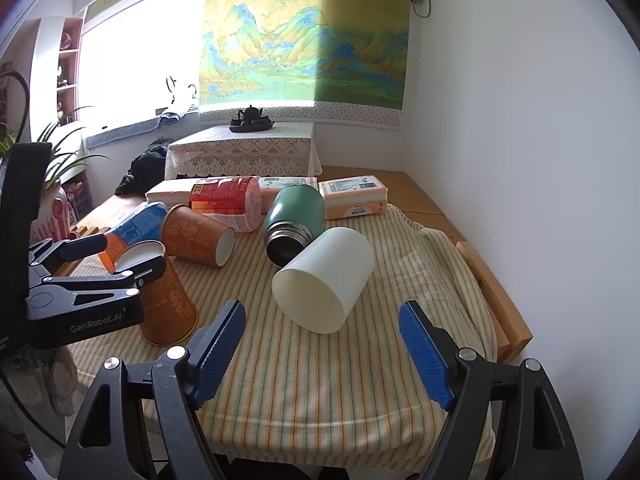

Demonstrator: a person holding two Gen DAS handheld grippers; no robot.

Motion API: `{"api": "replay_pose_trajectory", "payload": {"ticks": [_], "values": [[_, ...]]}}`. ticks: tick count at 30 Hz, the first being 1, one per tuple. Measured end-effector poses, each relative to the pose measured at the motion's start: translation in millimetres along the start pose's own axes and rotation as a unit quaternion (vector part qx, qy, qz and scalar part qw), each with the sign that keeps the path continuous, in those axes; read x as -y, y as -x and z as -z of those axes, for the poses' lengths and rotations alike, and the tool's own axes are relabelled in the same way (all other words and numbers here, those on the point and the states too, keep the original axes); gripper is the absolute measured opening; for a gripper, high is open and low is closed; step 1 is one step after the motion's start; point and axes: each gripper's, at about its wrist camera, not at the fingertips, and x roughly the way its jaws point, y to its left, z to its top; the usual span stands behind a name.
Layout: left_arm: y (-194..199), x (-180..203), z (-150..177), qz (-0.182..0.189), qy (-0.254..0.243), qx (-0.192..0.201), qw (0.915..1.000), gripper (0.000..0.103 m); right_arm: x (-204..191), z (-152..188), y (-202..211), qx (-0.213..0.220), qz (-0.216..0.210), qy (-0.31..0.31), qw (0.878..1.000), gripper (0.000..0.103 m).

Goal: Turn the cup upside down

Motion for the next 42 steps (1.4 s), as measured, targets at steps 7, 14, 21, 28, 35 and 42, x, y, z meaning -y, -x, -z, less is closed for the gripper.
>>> {"api": "replay_pose_trajectory", "payload": {"ticks": [7,14,21,28,35,42], "values": [[52.4,-19.7,9.4,-0.035,0.009,0.040,0.9985,0.094,-10.4,-1.9,9.4,0.010,-0.021,-0.008,1.000,0.076],[105.0,-42.3,18.2,-0.073,0.041,0.084,0.9929,0.098,-23.3,-4.0,20.2,0.037,-0.040,-0.017,0.998,0.077],[151.0,-55.5,28.7,-0.095,0.080,0.128,0.9840,0.102,-32.4,-5.8,37.1,0.086,-0.046,-0.041,0.994,0.080],[155.7,-61.2,40.4,-0.110,0.088,0.113,0.9836,0.102,-37.0,-6.2,46.8,0.110,-0.026,-0.040,0.993,0.086],[148.3,-66.4,43.6,-0.114,0.092,0.099,0.9843,0.102,-40.6,-1.7,51.7,0.128,-0.006,-0.032,0.991,0.091],[146.3,-65.0,40.5,-0.113,0.089,0.103,0.9843,0.102,-37.2,-0.1,54.8,0.141,-0.003,-0.042,0.989,0.097]]}}
